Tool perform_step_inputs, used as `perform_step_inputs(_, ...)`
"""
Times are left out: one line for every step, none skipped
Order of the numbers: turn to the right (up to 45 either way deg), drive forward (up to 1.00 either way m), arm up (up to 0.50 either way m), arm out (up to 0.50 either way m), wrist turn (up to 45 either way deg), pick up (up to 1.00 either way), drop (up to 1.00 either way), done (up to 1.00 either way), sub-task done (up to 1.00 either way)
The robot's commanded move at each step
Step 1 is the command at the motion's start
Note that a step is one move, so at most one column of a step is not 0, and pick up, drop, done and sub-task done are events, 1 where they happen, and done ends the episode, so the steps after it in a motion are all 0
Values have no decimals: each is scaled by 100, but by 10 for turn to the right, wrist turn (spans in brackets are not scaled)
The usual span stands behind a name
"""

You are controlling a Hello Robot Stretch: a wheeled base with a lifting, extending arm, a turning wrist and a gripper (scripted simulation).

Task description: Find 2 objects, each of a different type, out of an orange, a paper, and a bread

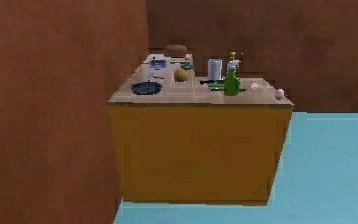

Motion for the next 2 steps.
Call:
perform_step_inputs(360,0,0,0,0,0,0,0,0)
perform_step_inputs(0,100,0,0,0,0,0,0,0)
